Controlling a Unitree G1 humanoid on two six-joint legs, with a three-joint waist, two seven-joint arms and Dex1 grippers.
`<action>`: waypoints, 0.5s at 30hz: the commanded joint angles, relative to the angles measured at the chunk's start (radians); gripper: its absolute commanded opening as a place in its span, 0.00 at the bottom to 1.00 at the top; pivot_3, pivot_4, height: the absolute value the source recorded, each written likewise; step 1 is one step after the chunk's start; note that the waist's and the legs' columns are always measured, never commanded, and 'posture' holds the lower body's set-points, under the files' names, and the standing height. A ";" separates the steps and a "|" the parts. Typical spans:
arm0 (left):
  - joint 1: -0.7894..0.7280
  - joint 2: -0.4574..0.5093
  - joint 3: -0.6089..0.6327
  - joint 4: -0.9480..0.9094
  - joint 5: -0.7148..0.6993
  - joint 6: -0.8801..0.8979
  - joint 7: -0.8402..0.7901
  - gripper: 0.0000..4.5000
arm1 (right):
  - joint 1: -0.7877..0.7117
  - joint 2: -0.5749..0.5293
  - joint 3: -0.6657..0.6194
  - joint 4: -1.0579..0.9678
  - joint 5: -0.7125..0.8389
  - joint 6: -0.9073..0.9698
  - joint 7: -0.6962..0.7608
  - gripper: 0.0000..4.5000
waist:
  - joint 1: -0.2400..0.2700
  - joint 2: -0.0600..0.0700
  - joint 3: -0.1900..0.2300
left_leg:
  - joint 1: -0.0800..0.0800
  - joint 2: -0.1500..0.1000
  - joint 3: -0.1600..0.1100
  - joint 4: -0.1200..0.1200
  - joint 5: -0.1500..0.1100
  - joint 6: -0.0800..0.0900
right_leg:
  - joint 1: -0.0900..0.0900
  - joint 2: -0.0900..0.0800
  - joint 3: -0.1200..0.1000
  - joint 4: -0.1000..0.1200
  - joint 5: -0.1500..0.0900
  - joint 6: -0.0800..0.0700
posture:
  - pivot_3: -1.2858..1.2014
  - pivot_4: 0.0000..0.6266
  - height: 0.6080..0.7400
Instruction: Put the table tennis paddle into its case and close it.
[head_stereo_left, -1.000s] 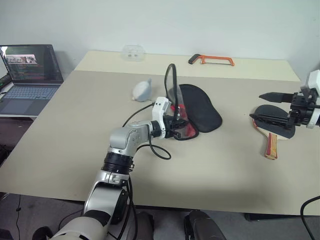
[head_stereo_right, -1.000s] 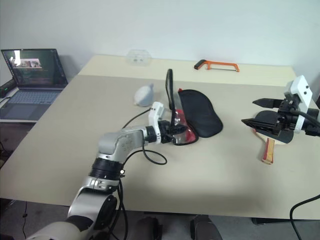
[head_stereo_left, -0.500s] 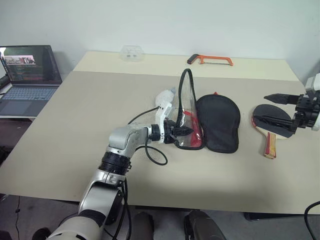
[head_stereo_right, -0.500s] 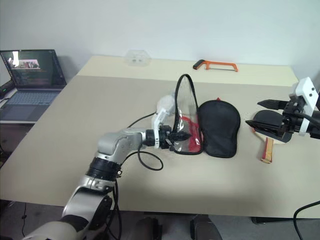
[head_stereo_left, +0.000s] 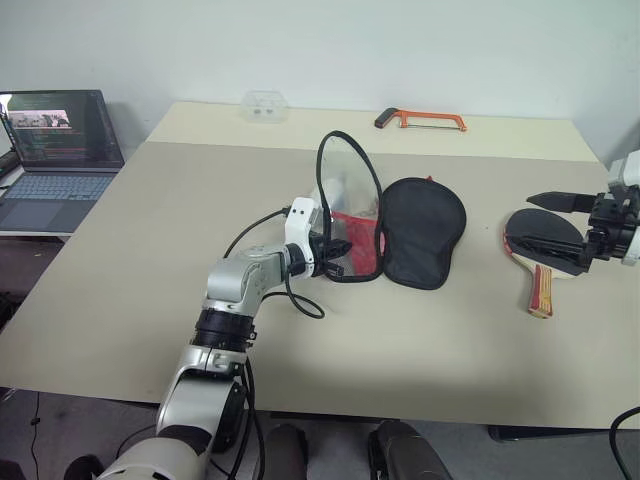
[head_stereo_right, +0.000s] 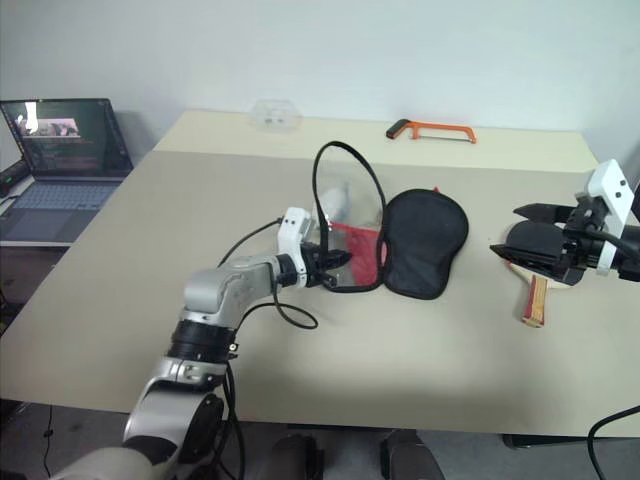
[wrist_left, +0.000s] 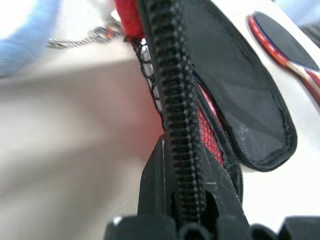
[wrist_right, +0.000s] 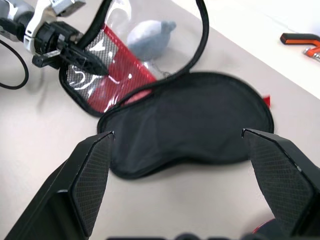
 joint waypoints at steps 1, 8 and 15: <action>0.044 -0.044 0.029 -0.169 -0.008 0.050 0.114 0.01 | 0.001 -0.020 -0.043 -0.035 0.030 0.003 -0.005 1.00 | 0.000 0.000 0.000 | 0.000 0.000 0.000 0.000 0.000 0.000 | 0.000 0.000 0.000 0.000 0.000 0.000 | 0.52 0.24 1.00; 0.078 -0.151 -0.028 -0.284 0.022 0.099 0.253 0.01 | 0.003 -0.033 -0.039 -0.031 0.036 0.004 0.000 1.00 | 0.002 0.000 0.000 | 0.001 -0.001 -0.001 0.000 0.000 0.000 | 0.001 0.000 0.000 0.000 0.000 0.000 | 0.52 0.24 1.00; 0.069 -0.236 -0.049 -0.247 0.049 0.090 0.317 0.01 | -0.015 -0.050 0.012 -0.036 0.017 0.065 -0.039 1.00 | 0.001 0.000 0.000 | 0.001 -0.001 -0.001 0.000 0.000 0.000 | 0.001 0.000 0.000 0.000 0.000 0.000 | 0.52 0.24 1.00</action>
